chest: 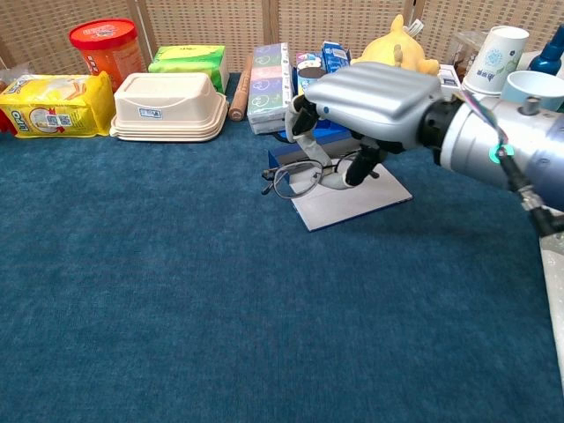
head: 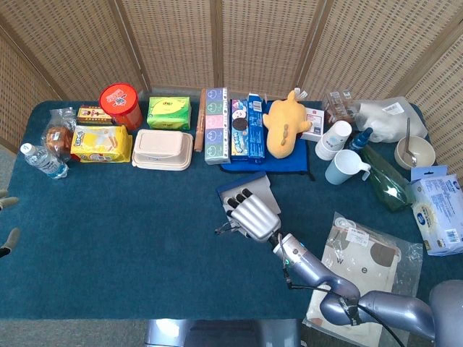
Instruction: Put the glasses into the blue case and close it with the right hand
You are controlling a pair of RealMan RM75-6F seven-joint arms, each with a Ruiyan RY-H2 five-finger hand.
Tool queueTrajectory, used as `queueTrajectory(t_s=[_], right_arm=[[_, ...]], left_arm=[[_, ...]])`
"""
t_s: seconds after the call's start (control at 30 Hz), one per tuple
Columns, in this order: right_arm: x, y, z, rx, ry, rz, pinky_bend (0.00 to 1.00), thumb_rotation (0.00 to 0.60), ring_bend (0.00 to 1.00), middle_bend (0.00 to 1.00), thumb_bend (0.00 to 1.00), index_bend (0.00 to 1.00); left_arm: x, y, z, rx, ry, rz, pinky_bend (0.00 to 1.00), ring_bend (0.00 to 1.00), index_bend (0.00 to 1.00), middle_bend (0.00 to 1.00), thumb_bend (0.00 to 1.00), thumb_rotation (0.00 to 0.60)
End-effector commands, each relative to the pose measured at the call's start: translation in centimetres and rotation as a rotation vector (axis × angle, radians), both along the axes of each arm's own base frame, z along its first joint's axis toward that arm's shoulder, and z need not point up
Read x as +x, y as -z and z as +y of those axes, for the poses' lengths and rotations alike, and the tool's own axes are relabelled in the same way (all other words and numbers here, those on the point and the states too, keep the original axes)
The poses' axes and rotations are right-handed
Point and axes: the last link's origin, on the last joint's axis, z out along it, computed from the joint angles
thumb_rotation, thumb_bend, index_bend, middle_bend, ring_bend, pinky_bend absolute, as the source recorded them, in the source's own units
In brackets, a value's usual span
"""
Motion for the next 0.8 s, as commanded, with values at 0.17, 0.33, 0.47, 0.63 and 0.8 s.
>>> queueTrajectory(t_s=[0.17,0.33,0.47,0.63,0.8], right_arm=[[0.8,1.9,-2.5,0.004,0.003,0.025,0.3,0.6,0.32,0.34,0.32,0.69],[0.6,3.0,-4.1,0.006,0.01,0.049,0.3,0.6,0.32,0.34,0.31,0.69],[0.5,3.6,-5.2,0.005,0.008,0.061,0.3,0.6,0.32,0.34,0.3,0.68],[0.3,4.2,-6.5,0.011,-0.009,0.086,0.29,0.6,0.32,0.34,0.3,0.68],[-0.1,4.5,-7.4,0.023,-0.027,0.122,0.29,0.6,0.32,0.34,0.3,0.68]], left_arm=[[-0.2,-0.3,-0.3,0.006,-0.012,0.004,0.19,0.18,0.26,0.2,0.36,0.6],[-0.3,-0.3,-0.4,0.005,-0.017,0.006,0.19,0.18,0.25,0.2,0.36,0.6],[-0.4,-0.4,-0.4,0.009,-0.021,0.008,0.19,0.18,0.25,0.2,0.36,0.6],[-0.5,-0.5,-0.5,0.011,-0.03,0.012,0.19,0.18,0.25,0.2,0.36,0.6],[-0.5,-0.6,-0.5,0.014,-0.033,0.015,0.19,0.18,0.25,0.2,0.36,0.6]])
